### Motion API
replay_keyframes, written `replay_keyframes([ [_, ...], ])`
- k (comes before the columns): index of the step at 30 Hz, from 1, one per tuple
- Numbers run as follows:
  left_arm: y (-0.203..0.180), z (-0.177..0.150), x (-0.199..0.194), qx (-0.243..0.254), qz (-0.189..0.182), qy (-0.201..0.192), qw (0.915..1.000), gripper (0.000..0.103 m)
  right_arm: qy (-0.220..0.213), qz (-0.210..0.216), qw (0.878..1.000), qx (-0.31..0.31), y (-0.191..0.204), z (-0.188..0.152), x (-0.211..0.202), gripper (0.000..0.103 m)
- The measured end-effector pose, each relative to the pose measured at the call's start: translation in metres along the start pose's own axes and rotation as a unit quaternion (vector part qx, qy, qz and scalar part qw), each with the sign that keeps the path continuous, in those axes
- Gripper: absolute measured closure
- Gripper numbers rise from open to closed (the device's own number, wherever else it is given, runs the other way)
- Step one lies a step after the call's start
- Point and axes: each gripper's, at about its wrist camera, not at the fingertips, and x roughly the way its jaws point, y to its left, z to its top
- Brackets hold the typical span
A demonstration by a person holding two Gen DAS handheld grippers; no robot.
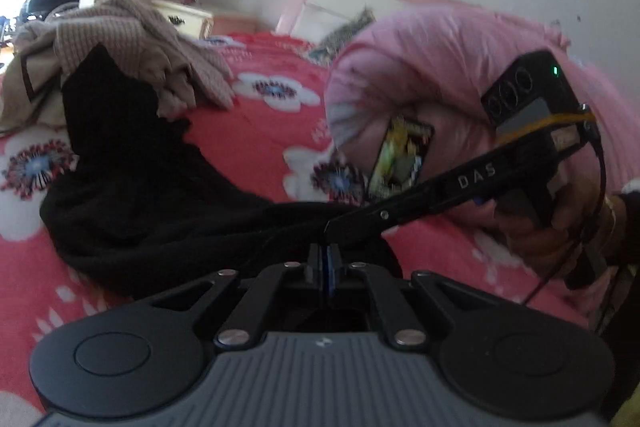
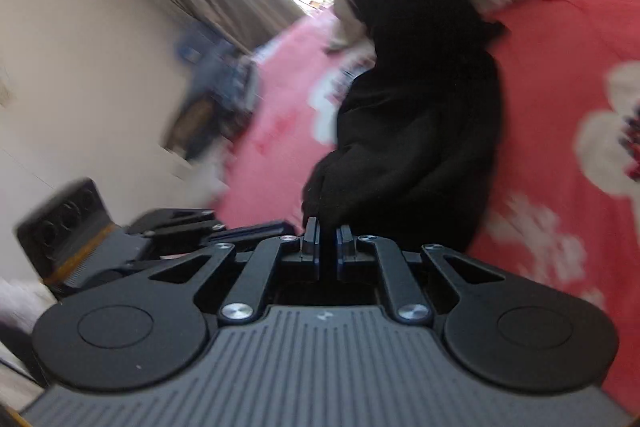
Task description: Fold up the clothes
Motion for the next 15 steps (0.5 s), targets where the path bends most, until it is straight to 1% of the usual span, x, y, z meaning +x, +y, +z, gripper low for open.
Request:
replay_keyframes([
  [1,-0.001,-0.012,0.003,0.003,-0.001,0.012,0.9999,0.085,0.006,-0.028,0.999,-0.018,-0.001,-0.012,0.002,0.097],
  [2,-0.002,-0.023,0.006,0.003,-0.003,0.023,0.9997,0.076,0.006,-0.063,0.997,-0.040,-0.002,-0.021,0.004,0.093],
  [3,-0.003,-0.032,0.004,0.003,-0.001,0.028,0.9996,0.065,0.004,-0.090,0.994,-0.059,-0.003,-0.027,0.004,0.093],
  [4,-0.004,-0.039,0.001,0.004,0.002,0.031,0.9995,0.059,0.005,-0.108,0.991,-0.077,-0.004,-0.031,0.002,0.092],
  [5,-0.003,-0.043,-0.001,0.006,0.010,0.031,0.9995,0.057,0.006,-0.125,0.988,-0.095,-0.004,-0.036,0.000,0.090],
  [6,-0.003,-0.045,-0.003,0.008,0.024,0.028,0.9993,0.054,0.003,-0.137,0.985,-0.109,-0.007,-0.041,-0.003,0.086],
  [7,-0.003,-0.046,-0.002,0.008,0.040,0.024,0.9989,0.053,-0.006,-0.147,0.982,-0.115,-0.010,-0.044,-0.008,0.084],
  [9,-0.003,-0.046,-0.006,0.010,0.069,0.009,0.9975,0.051,-0.028,-0.170,0.977,-0.122,-0.015,-0.046,-0.017,0.077],
  [10,-0.004,-0.045,-0.006,0.013,0.085,0.000,0.9963,0.048,-0.041,-0.180,0.975,-0.123,-0.016,-0.045,-0.018,0.077],
  [11,-0.004,-0.042,-0.001,0.019,0.104,-0.007,0.9943,0.047,-0.053,-0.183,0.974,-0.123,-0.018,-0.043,-0.019,0.076],
  [13,-0.003,-0.035,0.007,0.044,0.132,-0.013,0.9901,0.045,-0.061,-0.172,0.975,-0.123,-0.020,-0.041,-0.018,0.074],
  [15,-0.004,-0.030,0.017,0.076,0.146,-0.011,0.9862,0.044,-0.055,-0.157,0.978,-0.125,-0.021,-0.039,-0.011,0.072],
])
